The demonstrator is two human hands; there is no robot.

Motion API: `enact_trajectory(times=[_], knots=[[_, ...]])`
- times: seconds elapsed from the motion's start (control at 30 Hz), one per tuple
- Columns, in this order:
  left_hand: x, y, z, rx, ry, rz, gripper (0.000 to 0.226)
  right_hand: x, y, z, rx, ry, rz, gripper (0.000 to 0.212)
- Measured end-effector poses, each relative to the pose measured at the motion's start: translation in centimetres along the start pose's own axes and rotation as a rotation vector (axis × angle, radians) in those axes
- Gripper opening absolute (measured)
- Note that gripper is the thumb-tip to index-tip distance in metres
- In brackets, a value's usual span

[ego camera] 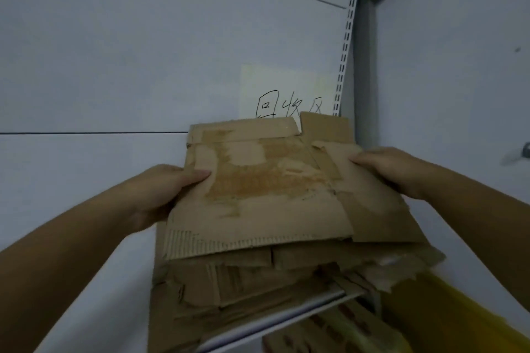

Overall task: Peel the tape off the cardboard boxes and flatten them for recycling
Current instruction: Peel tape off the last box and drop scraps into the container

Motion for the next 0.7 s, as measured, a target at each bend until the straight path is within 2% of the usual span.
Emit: enact_trajectory(times=[0.13, 0.27, 0.37, 0.47, 0.6, 0.67, 0.7], knots=[[-0.5, 0.7, -1.6, 0.018, -0.083, -0.192, 0.037, 0.8, -3.9, 1.5, -0.241, 0.019, 0.009, 0.052], [1.1, 0.2, -3.7, 0.123, -0.157, -0.445, 0.047, 1.3, -7.4, 1.9, -0.504, 0.121, -0.019, 0.051], [3.5, 0.3, -1.8, 0.191, -0.336, -0.568, 0.038, 3.1, -8.7, -0.5, -0.614, 0.274, 0.032, 0.052], [5.1, 0.6, 1.0, 0.157, -0.497, -0.591, 0.034, 5.7, -9.4, -4.1, -0.625, 0.344, 0.15, 0.041], [7.8, -0.1, 3.6, 0.143, -1.085, -0.48, 0.039, 9.7, -11.3, -8.5, -0.579, 0.436, 0.183, 0.037], [9.2, -0.6, 4.5, 0.185, -1.148, -0.402, 0.041, 11.2, -10.8, -9.4, -0.67, 0.606, 0.167, 0.039], [9.7, -0.9, 4.8, 0.218, -1.145, -0.378, 0.044, 11.5, -10.3, -9.4, -0.727, 0.583, 0.172, 0.041]])
Point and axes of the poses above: each hand's wrist, its own y-axis away from the middle knuckle, its own x-axis out of the palm, z = x × y, the point moved 4 cm from there along -y, towards the middle knuckle, and after that the axes turned 15 degrees about -z, right-handed, at the moved point
